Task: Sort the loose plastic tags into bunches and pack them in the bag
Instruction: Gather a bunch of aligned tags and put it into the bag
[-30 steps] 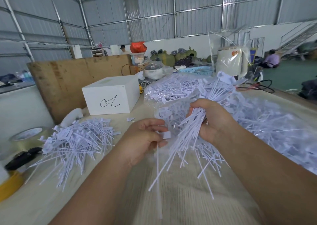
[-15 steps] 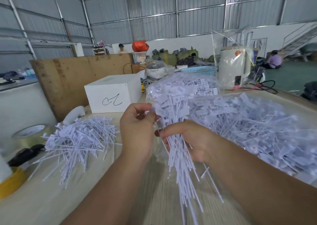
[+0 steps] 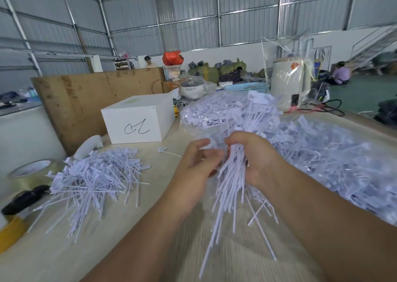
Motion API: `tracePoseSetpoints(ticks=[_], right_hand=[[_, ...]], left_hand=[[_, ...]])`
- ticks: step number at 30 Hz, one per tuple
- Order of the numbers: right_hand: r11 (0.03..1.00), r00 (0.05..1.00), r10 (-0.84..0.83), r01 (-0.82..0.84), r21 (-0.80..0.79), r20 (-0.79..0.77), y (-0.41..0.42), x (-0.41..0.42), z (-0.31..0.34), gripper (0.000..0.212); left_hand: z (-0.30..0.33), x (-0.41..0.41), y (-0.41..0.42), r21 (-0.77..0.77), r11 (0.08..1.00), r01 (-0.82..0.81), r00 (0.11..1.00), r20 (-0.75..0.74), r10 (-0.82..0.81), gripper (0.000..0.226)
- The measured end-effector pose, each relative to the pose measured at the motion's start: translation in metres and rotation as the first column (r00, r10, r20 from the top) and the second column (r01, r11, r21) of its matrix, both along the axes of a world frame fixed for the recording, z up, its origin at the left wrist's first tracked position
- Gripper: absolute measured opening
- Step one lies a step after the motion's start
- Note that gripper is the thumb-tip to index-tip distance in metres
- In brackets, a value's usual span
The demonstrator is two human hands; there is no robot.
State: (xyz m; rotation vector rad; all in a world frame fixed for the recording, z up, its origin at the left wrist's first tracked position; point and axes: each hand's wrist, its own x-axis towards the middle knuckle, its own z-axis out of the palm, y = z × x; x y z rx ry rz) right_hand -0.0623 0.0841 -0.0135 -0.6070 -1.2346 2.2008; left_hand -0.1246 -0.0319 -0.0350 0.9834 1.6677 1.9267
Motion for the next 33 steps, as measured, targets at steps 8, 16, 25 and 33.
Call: tracePoseSetpoints(ticks=[8,16,25,33], right_hand=[[0.97,0.967,-0.231,0.22,-0.106,-0.11,0.034,0.015,0.018,0.02],[0.944,0.944,-0.304,0.28,-0.174,-0.13,0.035,0.017,0.011,0.032],[0.966,0.952,-0.223,0.188,-0.175,-0.209,0.023,0.007,-0.001,0.03],[0.948,0.936,-0.294,0.26,-0.186,-0.191,0.02,0.004,-0.007,0.018]], left_hand=[[-0.004,-0.003,-0.008,-0.086,0.954,0.286,0.942,-0.155,-0.297,0.056],[-0.005,-0.006,-0.012,-0.447,0.874,0.193,0.876,-0.323,-0.359,0.02],[-0.004,-0.007,-0.009,-0.166,0.983,-0.075,0.959,-0.283,0.025,0.028],[-0.01,0.006,-0.004,-0.127,0.99,-0.059,0.932,-0.363,0.009,0.025]])
